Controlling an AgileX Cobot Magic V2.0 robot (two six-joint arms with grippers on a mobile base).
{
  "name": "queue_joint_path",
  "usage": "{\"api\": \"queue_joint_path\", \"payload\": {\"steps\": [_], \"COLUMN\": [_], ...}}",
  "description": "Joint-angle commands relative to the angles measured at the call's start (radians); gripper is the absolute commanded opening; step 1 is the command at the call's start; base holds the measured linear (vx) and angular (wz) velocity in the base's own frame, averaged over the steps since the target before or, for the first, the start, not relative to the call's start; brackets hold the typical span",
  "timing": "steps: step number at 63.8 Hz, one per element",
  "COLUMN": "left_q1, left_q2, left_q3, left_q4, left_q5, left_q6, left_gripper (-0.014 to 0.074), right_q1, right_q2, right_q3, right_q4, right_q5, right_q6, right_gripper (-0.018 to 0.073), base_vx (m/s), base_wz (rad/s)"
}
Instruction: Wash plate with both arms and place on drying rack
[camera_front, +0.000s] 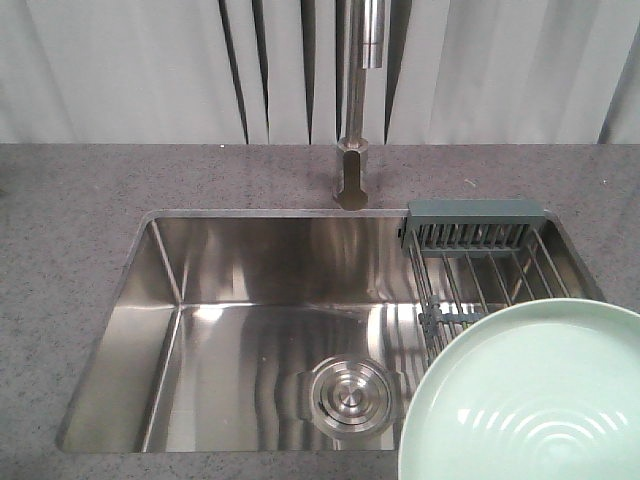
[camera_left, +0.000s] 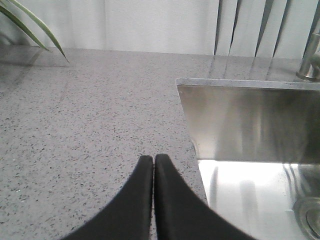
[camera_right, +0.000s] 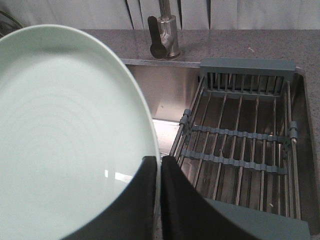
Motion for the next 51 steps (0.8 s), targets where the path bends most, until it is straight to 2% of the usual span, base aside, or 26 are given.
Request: {"api": "queue_joint_path", "payload": {"steps": [1,51], "left_q1": [0.0,0.0], "left_q2": [-0.014,-0.014], "left_q3": [-0.026,-0.026], "left_q4": [-0.009,-0.009], "left_q5": [-0.072,-0.072], "left_q6": [-0.009,-0.009], "left_gripper": [-0.0006,-0.0006], "right_q1": [-0.003,-0.003], "right_q2": [0.016,0.016], "right_q3": [-0.025,-0.025], "right_q4": [0.002,0.002], "right_q5": [-0.082,-0.082], "right_q6": [0.0,0.0], "right_gripper": [-0.0001,-0.0001], "base_vx": [0.03,0.02], "base_wz": [-0.01,-0.01]}}
